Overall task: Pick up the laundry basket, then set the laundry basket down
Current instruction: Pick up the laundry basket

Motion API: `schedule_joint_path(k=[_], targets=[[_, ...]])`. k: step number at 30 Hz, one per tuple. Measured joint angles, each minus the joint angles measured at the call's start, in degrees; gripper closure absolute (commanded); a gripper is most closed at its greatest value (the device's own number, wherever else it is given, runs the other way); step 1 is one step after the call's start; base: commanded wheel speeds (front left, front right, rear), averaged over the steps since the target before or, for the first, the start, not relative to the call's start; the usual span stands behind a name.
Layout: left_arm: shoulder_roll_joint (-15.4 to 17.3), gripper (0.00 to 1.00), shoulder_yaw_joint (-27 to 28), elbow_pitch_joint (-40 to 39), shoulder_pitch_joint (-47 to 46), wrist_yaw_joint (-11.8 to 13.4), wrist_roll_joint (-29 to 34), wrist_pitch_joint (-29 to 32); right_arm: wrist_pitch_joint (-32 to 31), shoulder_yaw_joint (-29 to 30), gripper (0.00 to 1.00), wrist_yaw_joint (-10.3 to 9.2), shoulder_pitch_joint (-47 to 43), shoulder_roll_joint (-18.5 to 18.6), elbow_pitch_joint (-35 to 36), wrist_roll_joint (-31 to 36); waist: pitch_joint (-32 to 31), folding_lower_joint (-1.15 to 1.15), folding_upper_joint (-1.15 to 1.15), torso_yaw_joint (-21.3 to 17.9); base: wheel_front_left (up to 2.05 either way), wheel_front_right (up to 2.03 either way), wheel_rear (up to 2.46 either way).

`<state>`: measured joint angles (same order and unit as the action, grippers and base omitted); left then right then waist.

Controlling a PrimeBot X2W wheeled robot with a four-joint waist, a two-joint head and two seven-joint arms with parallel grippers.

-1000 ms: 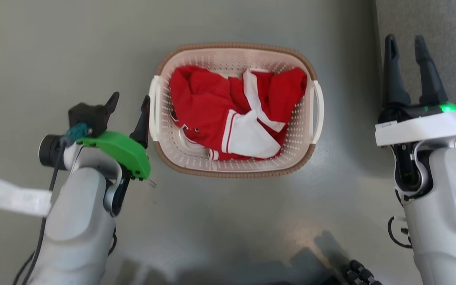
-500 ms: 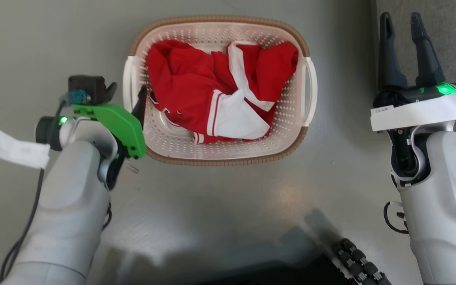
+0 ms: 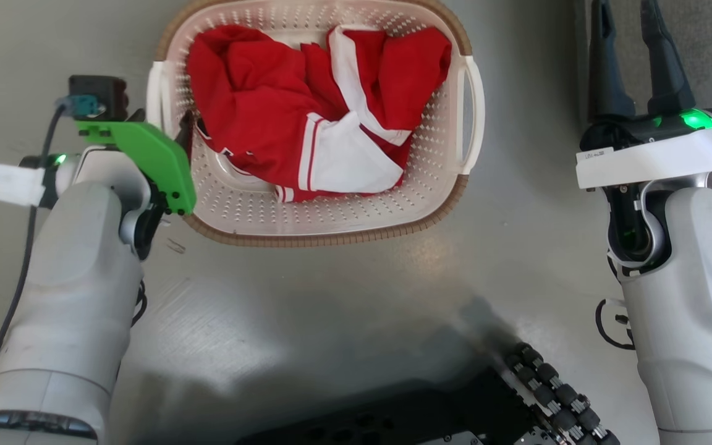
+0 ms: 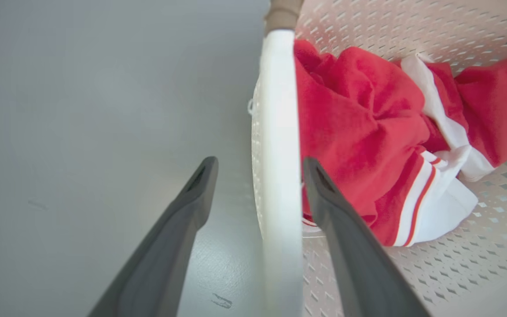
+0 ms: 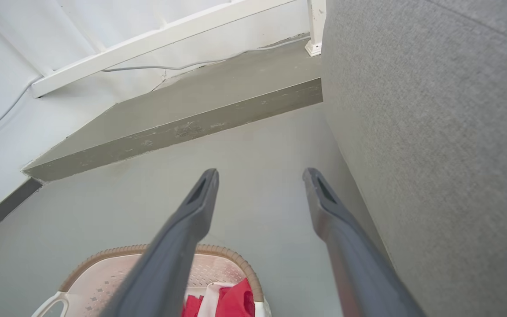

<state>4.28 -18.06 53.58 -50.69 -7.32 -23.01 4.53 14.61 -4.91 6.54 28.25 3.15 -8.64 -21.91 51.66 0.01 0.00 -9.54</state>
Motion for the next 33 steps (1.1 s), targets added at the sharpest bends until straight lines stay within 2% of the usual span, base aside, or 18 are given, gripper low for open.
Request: schedule_joint_path(k=[5, 6, 7, 8, 9, 10, 12, 13, 18, 25, 33], targets=[[-0.7, 0.0, -1.0, 1.8, -1.2, 0.0, -0.5, 0.5, 0.0, 0.3, 0.0, 0.0, 0.6, 0.0, -0.1, 0.0, 1.3, 0.0, 0.0, -0.6, 0.0, 0.0, 0.0], [-0.7, 0.09, -1.1, 2.1, -1.3, 0.0, -0.5, 0.5, 0.0, 0.3, 0.0, 0.01, 0.7, 0.0, -0.1, -0.1, 1.4, 0.0, 0.0, -0.7, 0.0, 0.0, 0.0], [-0.7, 0.09, -1.0, 2.5, -1.5, 0.0, -0.7, 0.5, 0.0, 0.2, 0.0, 0.01, 0.8, 0.0, -0.2, -0.2, 1.5, 0.0, 0.0, -0.7, 0.0, 0.0, 0.0], [-0.7, 0.24, -0.9, 3.0, -1.8, 0.0, -0.9, 0.5, 0.0, 0.1, 0.0, 0.01, 0.8, -0.1, -0.2, -0.5, 1.5, 0.0, 0.0, -0.7, 0.0, 0.0, 0.0], [-0.7, 0.52, -0.8, 3.4, -2.2, 0.0, -1.0, 0.5, 0.0, 0.1, 0.0, 0.01, 0.8, -0.1, -0.2, -0.9, 1.5, 0.0, 0.0, -0.7, 0.0, 0.0, 0.0], [-0.7, 0.62, -0.7, 3.7, -2.4, 0.0, -1.0, 0.5, 0.0, -0.1, 0.0, 0.01, 0.9, -0.1, -0.2, -1.3, 1.5, 0.0, 0.0, -0.7, 0.0, 0.0, 0.0], [-0.7, 0.92, -0.6, 4.4, -3.0, 0.0, -1.3, 0.4, 0.0, -0.2, 0.0, 0.01, 1.0, -0.1, -0.3, -1.8, 1.5, 0.0, 0.0, -0.7, 0.0, 0.0, 0.0], [-0.7, 1.0, -0.6, 4.6, -3.1, 0.0, -1.6, 0.0, 0.0, -0.3, 0.0, 0.01, 1.0, -0.1, -0.4, -2.0, 1.4, 0.0, 0.0, -0.7, 0.0, 0.0, 0.0], [-1.1, 1.0, -0.1, 6.5, -3.2, 0.0, -2.7, -0.8, 0.0, -0.3, 0.0, 0.02, 1.0, -0.1, -0.7, -2.4, 0.7, 0.0, 0.0, -0.7, 0.0, 0.0, 0.0], [-1.6, 1.0, 3.2, 8.8, -3.3, 0.1, -6.2, -3.2, 0.0, -0.4, 0.0, 0.18, 1.0, -0.1, -1.0, -2.4, -0.7, 0.0, 0.0, -0.3, 0.0, 0.0, 0.0], [-2.2, 1.0, 5.1, 10.7, -3.3, 1.3, -9.1, -5.6, 0.0, -1.0, 0.0, 0.19, 1.0, -0.1, -1.1, -2.8, -1.1, 0.0, 0.0, 0.1, 0.0, 0.0, 0.0]])
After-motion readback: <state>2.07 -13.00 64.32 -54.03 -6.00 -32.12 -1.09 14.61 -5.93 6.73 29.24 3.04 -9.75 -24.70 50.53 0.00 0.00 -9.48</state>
